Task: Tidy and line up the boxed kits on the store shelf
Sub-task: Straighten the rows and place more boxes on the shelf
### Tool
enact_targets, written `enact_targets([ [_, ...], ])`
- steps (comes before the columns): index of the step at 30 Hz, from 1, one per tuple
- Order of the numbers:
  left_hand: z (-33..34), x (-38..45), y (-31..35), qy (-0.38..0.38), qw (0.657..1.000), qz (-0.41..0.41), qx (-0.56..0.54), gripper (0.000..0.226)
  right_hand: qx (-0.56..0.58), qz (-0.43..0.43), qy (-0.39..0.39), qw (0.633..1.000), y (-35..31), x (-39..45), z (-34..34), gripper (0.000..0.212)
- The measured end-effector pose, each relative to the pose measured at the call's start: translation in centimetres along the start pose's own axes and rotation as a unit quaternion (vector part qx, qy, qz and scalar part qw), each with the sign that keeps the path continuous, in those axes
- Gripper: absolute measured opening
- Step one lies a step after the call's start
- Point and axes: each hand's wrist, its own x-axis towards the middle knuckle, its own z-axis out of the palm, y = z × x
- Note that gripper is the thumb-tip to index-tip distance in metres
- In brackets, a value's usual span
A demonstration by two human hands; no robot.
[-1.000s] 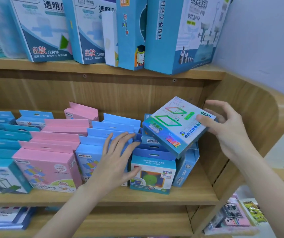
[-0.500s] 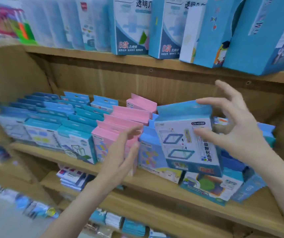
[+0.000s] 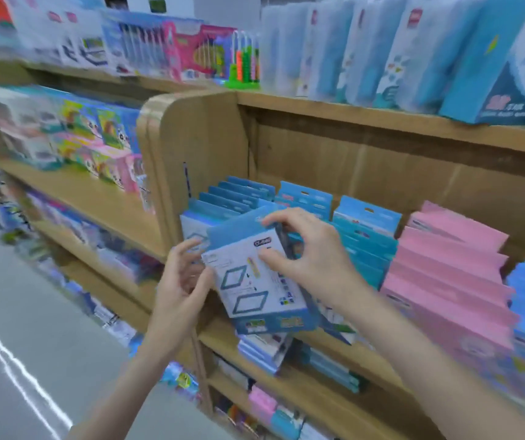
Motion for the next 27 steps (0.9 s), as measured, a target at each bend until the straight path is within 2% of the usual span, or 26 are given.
enact_targets([
  [3, -5.0, 3.0, -2.4, 0.019, 0.998, -0.009, 0.055, 0.04, -0.088, -0.025, -0.066, 0.994, 0.3, 3.1, 6.4, 0.025],
  [6, -7.5, 5.1, -4.5, -0.005, 0.995, -0.031, 0.097, 0.042, -0.269, -0.076, -0.041, 0.959, 1.7, 4.8, 10.3, 0.026],
  [9, -7.9, 5.6, -6.3, -0.04, 0.987, -0.077, 0.135, 0.044, -0.398, -0.054, -0.006, 0.916, 3.0, 5.3, 11.8, 0.034],
  [11, -7.3, 5.3, -7.4, -0.09, 0.979, -0.097, 0.155, 0.041, -0.45, -0.034, -0.002, 0.893, 3.5, 5.3, 12.5, 0.042],
  [14, -6.1, 5.3, -8.8, -0.144, 0.971, -0.093, 0.167, 0.035, -0.5, -0.009, -0.032, 0.866, 4.0, 5.8, 13.4, 0.056],
  [18, -5.2, 7.0, -9.9, -0.17, 0.96, -0.073, 0.21, 0.044, -0.538, 0.039, -0.039, 0.841, 4.5, 7.0, 13.7, 0.065],
  [23, -5.5, 7.7, -10.3, -0.178, 0.954, -0.063, 0.235, 0.046, -0.514, 0.053, -0.04, 0.855, 5.0, 6.8, 12.7, 0.062],
  [27, -6.1, 7.2, -10.7, -0.167, 0.953, -0.046, 0.247, 0.043, -0.472, 0.049, -0.02, 0.88, 4.8, 5.3, 11.2, 0.044],
])
